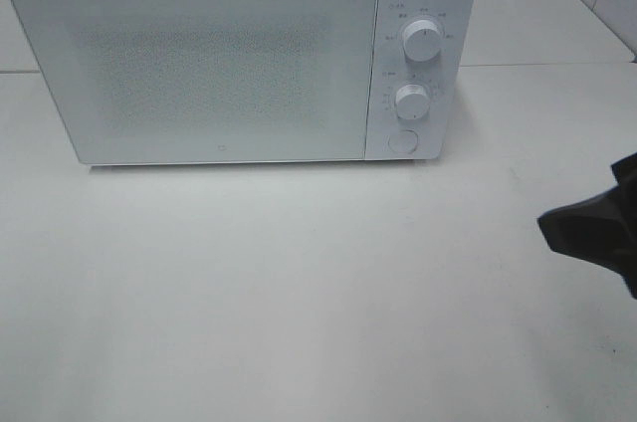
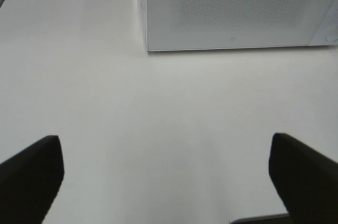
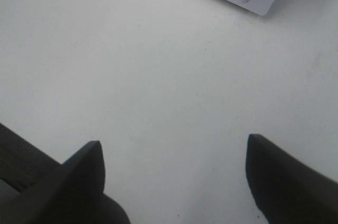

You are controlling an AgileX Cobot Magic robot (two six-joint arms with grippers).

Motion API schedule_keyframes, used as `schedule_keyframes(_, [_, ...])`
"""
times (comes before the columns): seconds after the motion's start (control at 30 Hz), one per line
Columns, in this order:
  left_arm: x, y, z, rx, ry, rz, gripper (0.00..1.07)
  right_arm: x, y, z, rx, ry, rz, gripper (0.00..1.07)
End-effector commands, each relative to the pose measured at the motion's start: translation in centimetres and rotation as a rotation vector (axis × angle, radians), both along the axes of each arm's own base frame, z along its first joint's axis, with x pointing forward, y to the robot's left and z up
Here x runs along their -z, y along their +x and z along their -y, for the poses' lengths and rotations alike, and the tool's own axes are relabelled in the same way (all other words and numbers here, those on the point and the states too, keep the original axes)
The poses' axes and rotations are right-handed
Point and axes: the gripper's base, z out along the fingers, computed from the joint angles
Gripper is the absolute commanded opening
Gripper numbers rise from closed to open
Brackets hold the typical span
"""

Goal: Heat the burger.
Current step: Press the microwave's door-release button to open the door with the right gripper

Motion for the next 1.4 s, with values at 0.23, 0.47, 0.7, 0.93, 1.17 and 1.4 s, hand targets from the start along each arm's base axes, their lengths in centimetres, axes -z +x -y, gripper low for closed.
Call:
schedule_keyframes(0.23, [-0.1,-0.2,0.0,-0.006,-0.011,0.031,0.98,-1.4,-4.4,3.3,0.024,-0.008,0.024,0.73])
schedule_keyframes(0.47, [-0.1,-0.2,0.0,-0.006,-0.011,0.031,0.98,-1.2,-7.9,6.4,0.107,0.019,0.112,0.79])
schedule_keyframes(0.7, [-0.1,-0.2,0.0,-0.006,-0.011,0.031,0.98,-0.4,-9.8,8.0,0.254,0.053,0.187,0.76])
schedule_keyframes(0.93, [-0.1,-0.2,0.0,-0.006,-0.011,0.031,0.98,0.1,-12.2,8.7,0.4,0.148,0.358,0.76])
schedule_keyframes(1.17, [-0.1,-0.2,0.1,-0.004,-0.014,0.031,0.98,0.2,-12.8,8.7,0.452,0.159,0.392,0.76])
schedule_keyframes(1.4, [-0.1,-0.2,0.1,-0.004,-0.014,0.031,0.98,0.2,-12.8,8.7,0.452,0.159,0.392,0.76])
